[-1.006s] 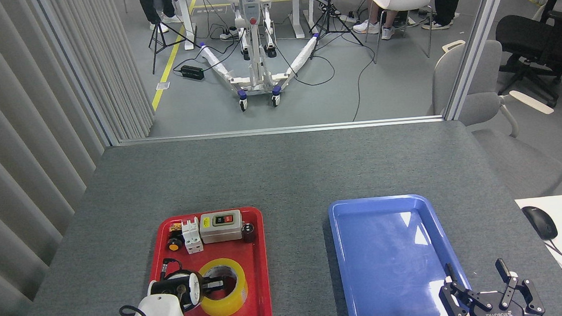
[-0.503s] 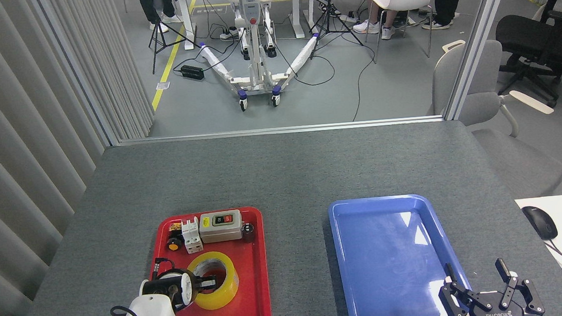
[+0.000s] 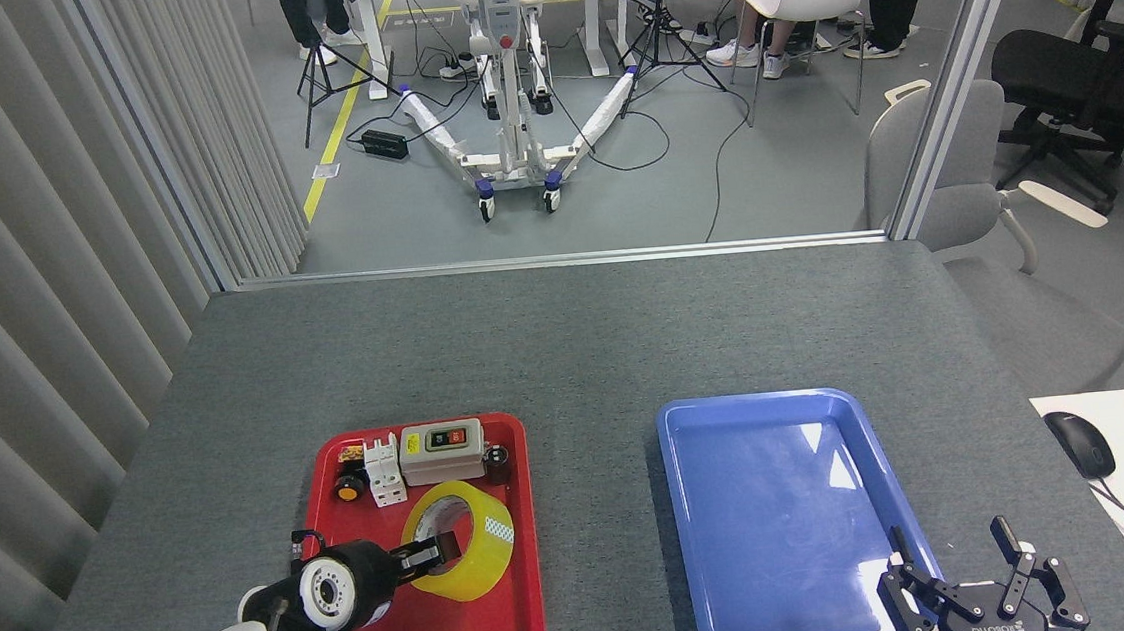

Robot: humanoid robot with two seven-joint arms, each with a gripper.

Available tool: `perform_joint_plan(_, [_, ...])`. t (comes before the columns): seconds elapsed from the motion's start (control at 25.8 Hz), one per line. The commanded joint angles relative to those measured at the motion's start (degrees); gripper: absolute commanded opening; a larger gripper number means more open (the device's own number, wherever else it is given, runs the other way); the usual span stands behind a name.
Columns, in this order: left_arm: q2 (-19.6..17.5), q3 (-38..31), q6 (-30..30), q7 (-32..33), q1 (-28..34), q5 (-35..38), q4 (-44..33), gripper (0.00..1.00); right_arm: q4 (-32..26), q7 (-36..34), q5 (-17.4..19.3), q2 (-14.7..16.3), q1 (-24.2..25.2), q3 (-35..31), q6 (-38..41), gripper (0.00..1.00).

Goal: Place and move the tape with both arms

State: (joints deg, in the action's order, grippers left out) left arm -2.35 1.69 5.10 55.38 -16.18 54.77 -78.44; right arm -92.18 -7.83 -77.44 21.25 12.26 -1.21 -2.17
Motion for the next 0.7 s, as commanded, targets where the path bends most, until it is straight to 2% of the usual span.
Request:
perform_joint_plan(0.0, [1.82,-1.34,0.08,-0.19,2.38,-6.16,-4.62,0.00,-0.28,0.09,-0.08,0.02,-0.31,-0.19,0.06,0.99])
perform_joint_plan(0.08, [6.31,-2.92,-0.71,-0.01,3.52,-9.50,-4.97,0.00,-0.54,0.27,0.18,0.20,-1.01,-0.46,0.50,0.99])
perform_joint_plan(0.15, [8.42,-3.62,-4.84,0.25,4.40,-11.44,-4.71,0.00,-0.54,0.45,0.36,-0.07,-2.95,-1.25,0.85,0.99])
perform_joint_plan(0.23, [8.94,-3.45,-11.78,0.34,5.81,-13.46,-4.44,0.00,-0.63,0.53,0.44,-0.15,-4.00,-1.16,0.85,0.99])
perform_joint_plan(0.31, [9.38,-2.22,-16.88,0.95,7.48,-18.91,-4.35,0.00,-0.63,0.71,0.44,-0.42,-5.58,-0.98,0.85,0.99])
perform_joint_plan(0.43, [9.38,0.42,-19.08,3.33,9.24,-28.22,-5.15,0.00,-0.54,1.24,1.76,-1.74,-7.34,-0.72,2.43,0.99])
perform_joint_plan(0.54, [9.38,1.30,-19.69,4.91,10.91,-32.62,-6.55,0.00,-0.63,4.14,8.71,-1.21,-8.75,-0.63,9.02,0.99])
perform_joint_plan(0.62, [9.29,1.39,-21.98,8.25,12.05,-36.84,-6.64,0.00,-0.54,4.93,16.53,0.72,-8.75,-0.55,14.65,0.99])
perform_joint_plan(0.66, [9.21,1.39,-23.39,10.27,12.58,-39.38,-6.38,0.00,-0.37,4.93,20.66,2.66,-8.57,-0.55,17.29,0.99])
